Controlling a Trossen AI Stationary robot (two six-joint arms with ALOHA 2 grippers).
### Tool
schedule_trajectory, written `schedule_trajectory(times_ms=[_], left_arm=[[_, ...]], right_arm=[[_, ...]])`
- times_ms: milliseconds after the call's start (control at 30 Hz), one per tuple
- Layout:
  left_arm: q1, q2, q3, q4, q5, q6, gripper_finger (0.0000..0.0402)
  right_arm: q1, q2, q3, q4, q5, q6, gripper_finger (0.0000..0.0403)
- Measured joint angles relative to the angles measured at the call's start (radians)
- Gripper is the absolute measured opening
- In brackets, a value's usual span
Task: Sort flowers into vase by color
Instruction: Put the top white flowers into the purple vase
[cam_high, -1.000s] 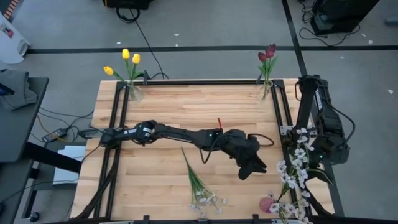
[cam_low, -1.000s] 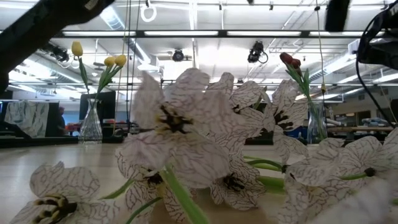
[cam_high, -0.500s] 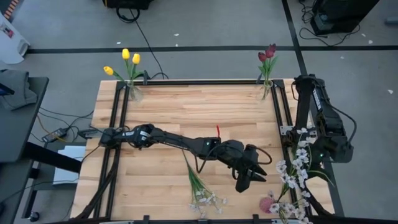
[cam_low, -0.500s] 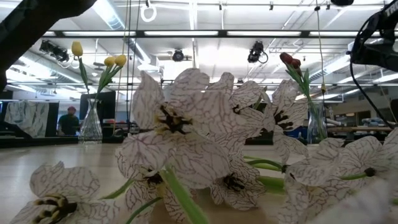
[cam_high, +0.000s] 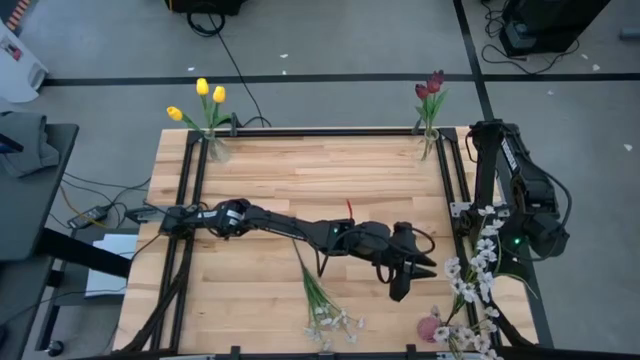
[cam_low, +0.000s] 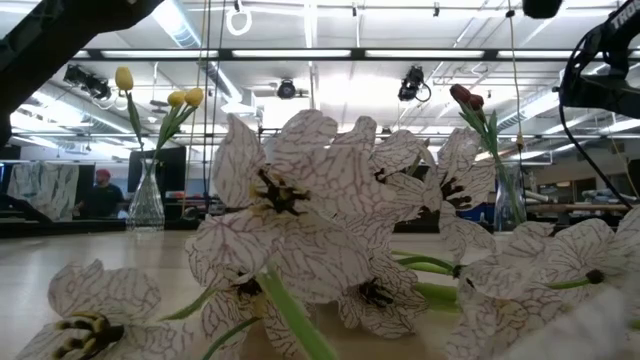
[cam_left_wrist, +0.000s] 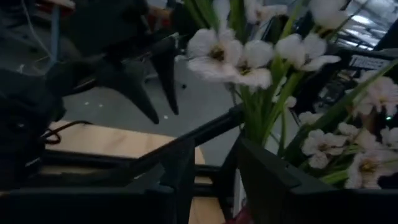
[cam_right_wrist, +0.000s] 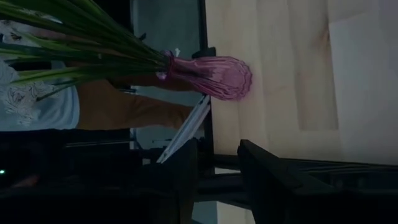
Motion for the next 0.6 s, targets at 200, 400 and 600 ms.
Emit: schedule_trajectory(times_ms=[200, 400, 600], left_arm=[[0.002, 0.029, -0.01, 0.088, 0.052, -0.086, 0.018], [0.005, 0.059, -0.01, 0.17, 0.056, -0.201, 0.0261], [-0.006, 0.096, -0.012, 0.239, 0.048, -0.272, 0.0296]], right_arm=[[-0.003, 0.001, 0.009, -0.005, 0.004, 0.014, 0.0128], [-0.003, 0.002, 0.009, -0.013, 0.019, 0.047, 0.0128], [-0.009, 0.002, 0.009, -0.012, 0.19, 0.068, 0.0128]])
